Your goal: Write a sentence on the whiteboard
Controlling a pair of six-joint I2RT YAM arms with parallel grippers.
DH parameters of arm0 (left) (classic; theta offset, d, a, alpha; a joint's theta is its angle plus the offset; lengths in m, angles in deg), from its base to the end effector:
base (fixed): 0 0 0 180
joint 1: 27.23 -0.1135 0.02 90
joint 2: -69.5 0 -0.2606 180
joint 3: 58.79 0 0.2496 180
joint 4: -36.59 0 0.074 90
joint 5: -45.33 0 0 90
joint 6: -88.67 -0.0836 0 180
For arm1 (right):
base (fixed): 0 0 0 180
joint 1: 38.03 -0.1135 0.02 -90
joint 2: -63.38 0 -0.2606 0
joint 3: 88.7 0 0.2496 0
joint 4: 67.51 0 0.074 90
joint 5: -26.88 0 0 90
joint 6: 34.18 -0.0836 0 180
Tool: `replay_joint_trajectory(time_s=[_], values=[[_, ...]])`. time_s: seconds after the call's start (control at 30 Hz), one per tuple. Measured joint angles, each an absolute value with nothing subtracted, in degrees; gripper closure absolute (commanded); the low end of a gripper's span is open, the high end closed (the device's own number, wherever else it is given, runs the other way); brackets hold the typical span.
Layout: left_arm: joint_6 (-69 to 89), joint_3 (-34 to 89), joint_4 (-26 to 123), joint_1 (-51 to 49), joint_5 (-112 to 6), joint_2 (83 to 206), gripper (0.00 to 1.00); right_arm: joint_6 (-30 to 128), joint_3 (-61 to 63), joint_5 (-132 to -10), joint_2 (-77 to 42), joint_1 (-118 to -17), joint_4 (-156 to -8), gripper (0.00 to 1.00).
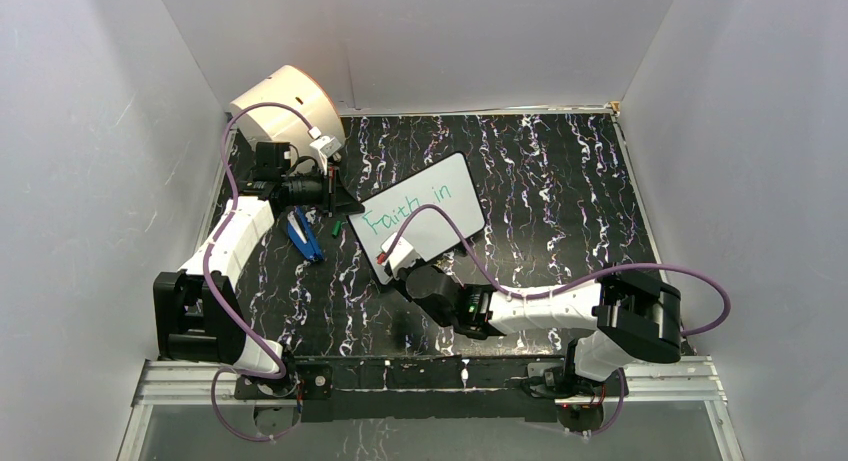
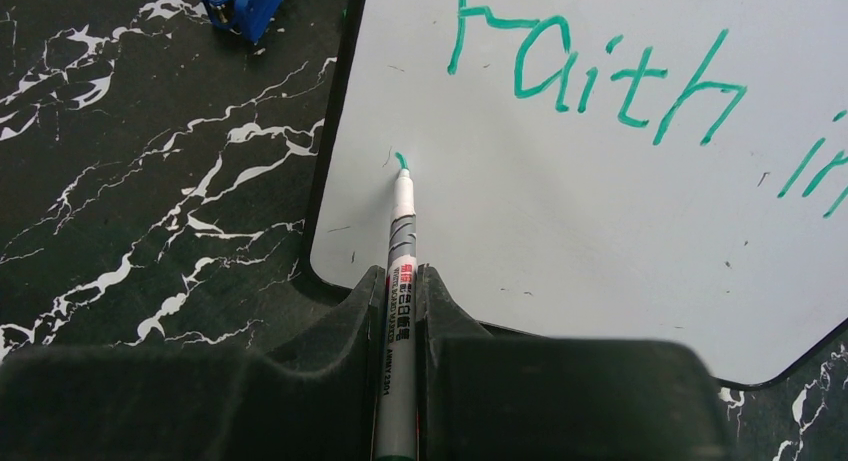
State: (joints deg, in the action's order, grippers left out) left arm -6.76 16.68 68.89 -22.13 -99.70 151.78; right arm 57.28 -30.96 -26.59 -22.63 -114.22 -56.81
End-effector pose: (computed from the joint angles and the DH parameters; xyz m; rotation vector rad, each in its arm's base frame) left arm 0.3200 -0.0973 0.2652 0.6916 1.9878 -1.0613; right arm 0.1334 0.3341 0.2126 -0.7793 1.6533 0.3235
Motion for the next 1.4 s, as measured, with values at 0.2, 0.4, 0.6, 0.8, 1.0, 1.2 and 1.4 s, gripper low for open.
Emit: replay_joint_trajectory(time_s=[0.2, 0.4, 0.6, 0.8, 1.0, 1.2, 1.4], values=[[-6.8, 16.7, 68.9, -22.1, -99.6, 151.8, 1.0, 55.2, -31.0, -26.1, -22.6, -114.4, -58.9, 1.0], [-6.9, 16.7, 68.9, -22.1, -99.5, 151.8, 1.0, 54.4, -31.0, -25.8, -22.6, -114.7, -60.4, 1.0], [-6.8, 16.7, 68.9, -22.1, -99.5, 151.8, 1.0, 54.3, -30.9, -25.8, -22.0, -114.7, -61.5, 1.0], [-6.8, 16.7, 68.9, -22.1, -99.5, 151.8, 1.0, 54.5, -31.0, -25.2, -20.7, -114.7, -62.0, 1.0], [-6.8, 16.7, 68.9, -22.1, -99.5, 151.8, 1.0, 55.0, -30.9, -23.2, -20.3, -114.7, -62.0, 1.0], [-6.8, 16.7, 68.9, -22.1, -99.5, 151.8, 1.0, 55.2, -30.3, -22.7, -20.3, -114.7, -61.9, 1.0], [-6.8, 16.7, 68.9, -22.1, -99.5, 151.8, 1.0, 56.7, -29.3, -22.7, -20.5, -114.7, -61.5, 1.0]])
